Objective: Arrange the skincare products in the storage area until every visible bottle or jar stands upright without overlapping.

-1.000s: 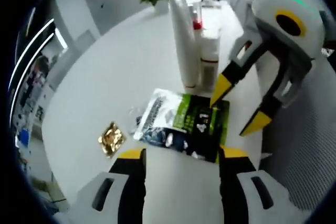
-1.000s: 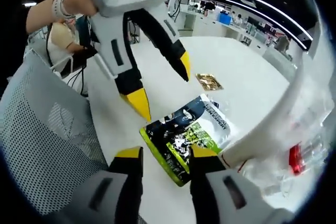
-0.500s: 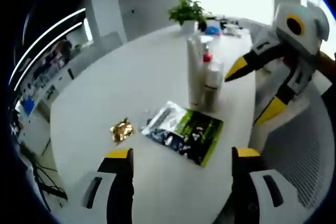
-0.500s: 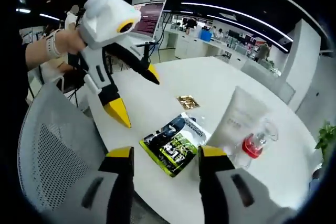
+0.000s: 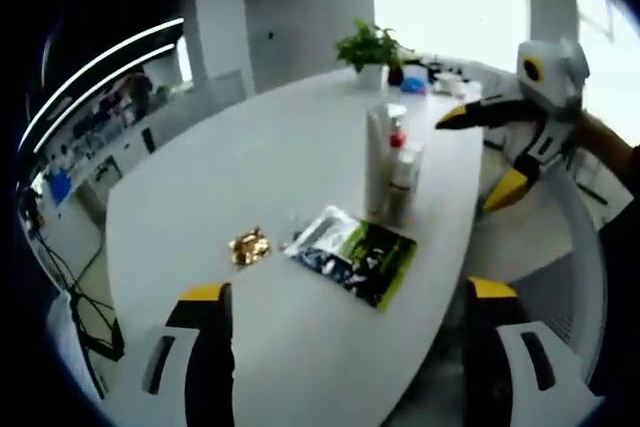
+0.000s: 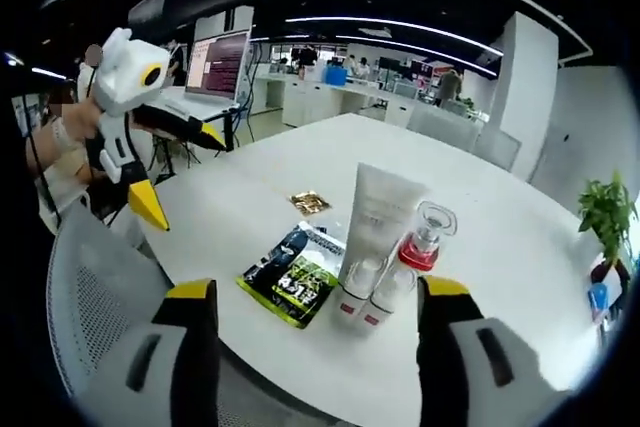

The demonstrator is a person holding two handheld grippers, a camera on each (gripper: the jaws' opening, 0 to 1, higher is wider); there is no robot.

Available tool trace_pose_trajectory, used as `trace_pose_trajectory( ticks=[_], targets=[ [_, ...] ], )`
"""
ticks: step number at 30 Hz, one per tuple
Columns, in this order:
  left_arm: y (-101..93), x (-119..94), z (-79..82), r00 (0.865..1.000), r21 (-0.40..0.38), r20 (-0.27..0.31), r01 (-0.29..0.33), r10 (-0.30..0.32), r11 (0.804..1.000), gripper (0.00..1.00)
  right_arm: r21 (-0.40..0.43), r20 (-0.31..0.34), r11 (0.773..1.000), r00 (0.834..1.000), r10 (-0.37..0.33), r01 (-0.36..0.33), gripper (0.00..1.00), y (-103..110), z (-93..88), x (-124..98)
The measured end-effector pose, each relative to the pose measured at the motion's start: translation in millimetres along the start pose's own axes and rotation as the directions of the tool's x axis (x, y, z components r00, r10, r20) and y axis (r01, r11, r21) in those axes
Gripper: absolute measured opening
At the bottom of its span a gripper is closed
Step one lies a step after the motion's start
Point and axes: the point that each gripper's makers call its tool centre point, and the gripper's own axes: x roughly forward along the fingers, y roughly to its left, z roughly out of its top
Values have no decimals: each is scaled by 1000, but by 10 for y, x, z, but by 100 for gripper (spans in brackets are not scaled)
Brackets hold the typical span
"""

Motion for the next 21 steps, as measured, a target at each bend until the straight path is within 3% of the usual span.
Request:
trace_pose_trajectory(
  ticks=[4,9,15,21],
  targets=[
    [-17,-46,-24,1000,-10,4,27,-27,1000,96,9,-10,1000,1000,-18,18,90,-36,-11,-14],
    [20,-60,-52,1000,-21,2,18,-18,1000,97,31,-13,999,999,-40,41,97,-111,-20,-30],
    [76,-52,29,999,-67,34,-38,40,997,97,12,0,1000,1000,3,-3,99,-215,-49,-63],
    [55,-30,21,994,-117,7,-110,112,987,97,3,6,999,999,54,-54,99,-350,-85,-139]
  ],
)
